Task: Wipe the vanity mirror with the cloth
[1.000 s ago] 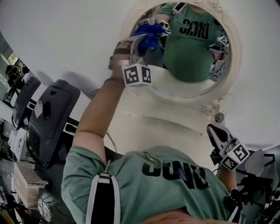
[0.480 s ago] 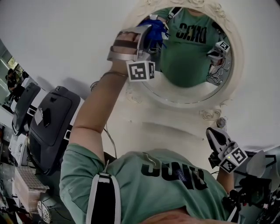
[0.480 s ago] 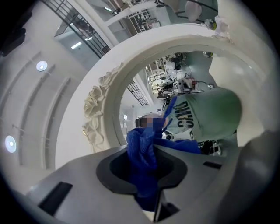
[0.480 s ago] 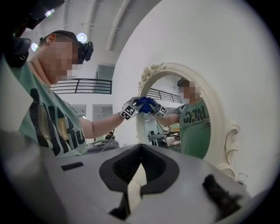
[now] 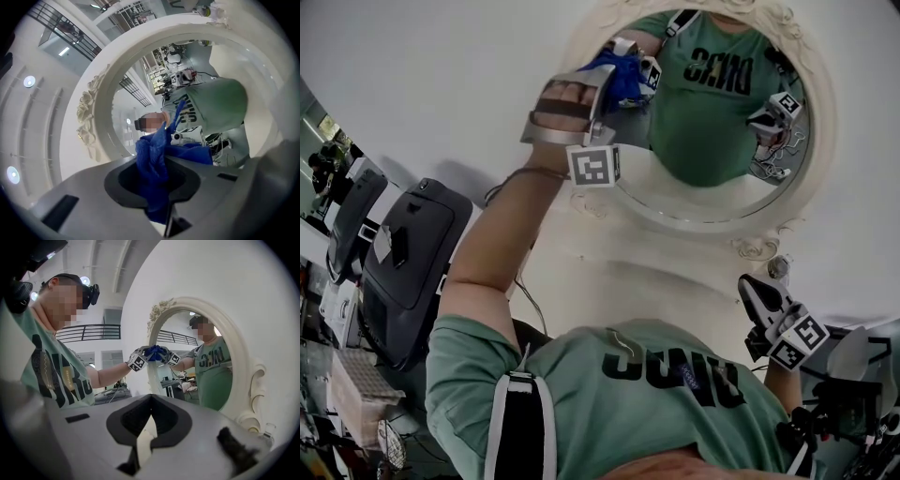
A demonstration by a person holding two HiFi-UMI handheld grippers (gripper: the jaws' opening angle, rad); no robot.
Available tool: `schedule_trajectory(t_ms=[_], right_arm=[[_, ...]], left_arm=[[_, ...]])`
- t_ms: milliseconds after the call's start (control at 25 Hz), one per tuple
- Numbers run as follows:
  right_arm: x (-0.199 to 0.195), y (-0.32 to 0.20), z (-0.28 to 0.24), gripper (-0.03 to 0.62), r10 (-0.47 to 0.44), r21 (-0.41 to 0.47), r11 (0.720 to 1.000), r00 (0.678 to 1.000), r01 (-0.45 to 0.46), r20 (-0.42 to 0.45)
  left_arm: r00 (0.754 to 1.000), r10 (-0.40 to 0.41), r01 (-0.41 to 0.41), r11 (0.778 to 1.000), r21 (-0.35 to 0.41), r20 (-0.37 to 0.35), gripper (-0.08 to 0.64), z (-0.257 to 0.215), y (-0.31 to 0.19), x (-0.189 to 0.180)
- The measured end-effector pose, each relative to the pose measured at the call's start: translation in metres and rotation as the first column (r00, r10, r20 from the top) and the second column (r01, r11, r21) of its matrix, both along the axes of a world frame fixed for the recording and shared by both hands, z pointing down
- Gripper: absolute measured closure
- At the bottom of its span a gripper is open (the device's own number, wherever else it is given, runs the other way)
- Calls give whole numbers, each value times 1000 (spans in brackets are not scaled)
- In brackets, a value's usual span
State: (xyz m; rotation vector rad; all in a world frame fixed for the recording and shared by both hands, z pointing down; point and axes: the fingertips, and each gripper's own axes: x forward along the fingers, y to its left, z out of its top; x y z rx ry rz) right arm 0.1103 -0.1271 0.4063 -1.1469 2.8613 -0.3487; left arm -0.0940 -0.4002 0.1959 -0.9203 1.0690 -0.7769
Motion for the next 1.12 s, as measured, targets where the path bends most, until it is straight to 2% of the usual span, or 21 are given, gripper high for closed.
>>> schedule_trajectory(t_ms=[200,360,560,680,800,920,1040,1120], right_arm=[[-8,1,0,588,-16,-8,1000,1000,16,-12],[-7,-10,9,588,-30,-26,999,999,30,-14],[-15,-10,14,588,-42,-40,998,999,42,-20],[-17,-7,12,588,-45,-42,998,999,44,-24],[-16,-12,18,588,-49,-54,997,999,47,-24],[-16,-16,23,588,-56,-63,997,998,55,-27],[-17,-17,22,588,-65,-62,996,997,63,-29],[-17,-17,22,588,-67,-67,996,997,65,-24]], left_arm=[[997,-66,68,995,-67,42,480,49,-4,-29],[993,-104,112,985,-133,62,480,97,-17,-35],[990,-118,133,958,-255,73,480,167,-19,-43],[990,-124,141,932,-334,74,479,209,-15,-43],[990,-124,139,893,-429,62,479,257,-16,-34],[994,-105,109,836,-537,38,480,308,-14,-13],[993,-105,119,762,-636,61,480,346,-7,4],[992,-114,114,710,-695,46,480,367,-4,13]])
